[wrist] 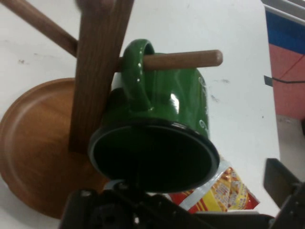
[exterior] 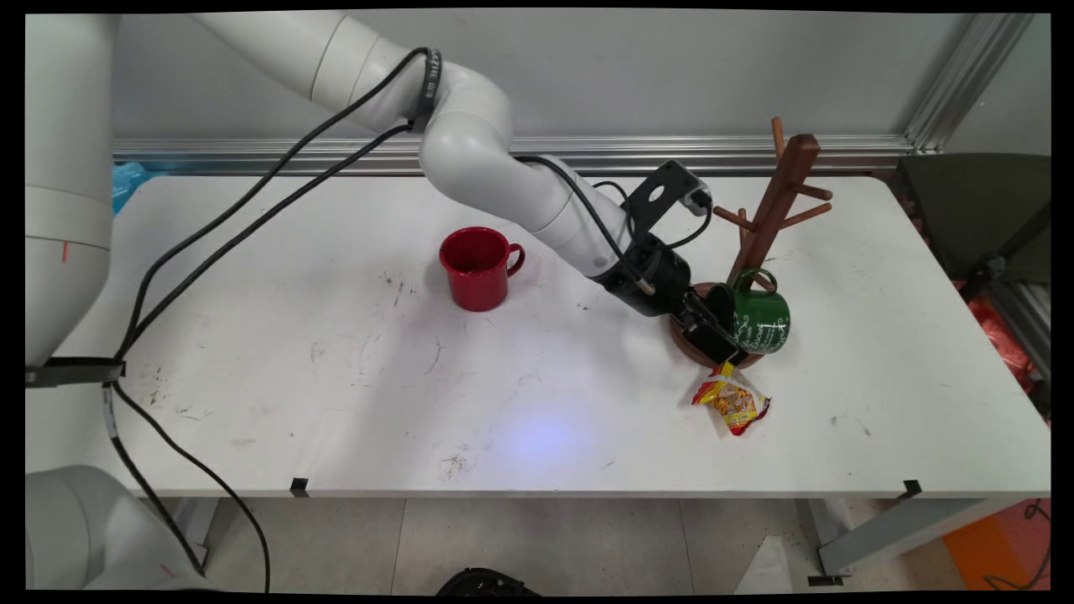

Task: Pick up the green mug from the rack, then place the picked object on the table

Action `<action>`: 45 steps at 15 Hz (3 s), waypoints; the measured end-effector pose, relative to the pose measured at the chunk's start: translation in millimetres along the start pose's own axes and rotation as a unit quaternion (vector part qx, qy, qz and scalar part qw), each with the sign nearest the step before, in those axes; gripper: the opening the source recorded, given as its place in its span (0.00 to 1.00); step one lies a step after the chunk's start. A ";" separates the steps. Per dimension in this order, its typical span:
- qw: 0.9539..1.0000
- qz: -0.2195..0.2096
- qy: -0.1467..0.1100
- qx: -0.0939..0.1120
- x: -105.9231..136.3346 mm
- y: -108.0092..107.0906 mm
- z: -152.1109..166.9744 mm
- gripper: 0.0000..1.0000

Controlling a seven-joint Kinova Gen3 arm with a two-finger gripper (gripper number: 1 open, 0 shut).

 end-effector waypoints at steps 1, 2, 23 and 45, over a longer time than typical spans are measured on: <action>1.000 0.000 0.001 0.001 -0.5 -0.4 0.1 1.00; 1.000 -0.001 0.003 0.003 -1.0 -0.6 0.1 0.00; 1.000 -0.009 0.015 0.003 -16.9 14.4 -23.9 0.00; 0.999 0.005 0.008 -0.032 -26.2 46.8 -83.0 0.00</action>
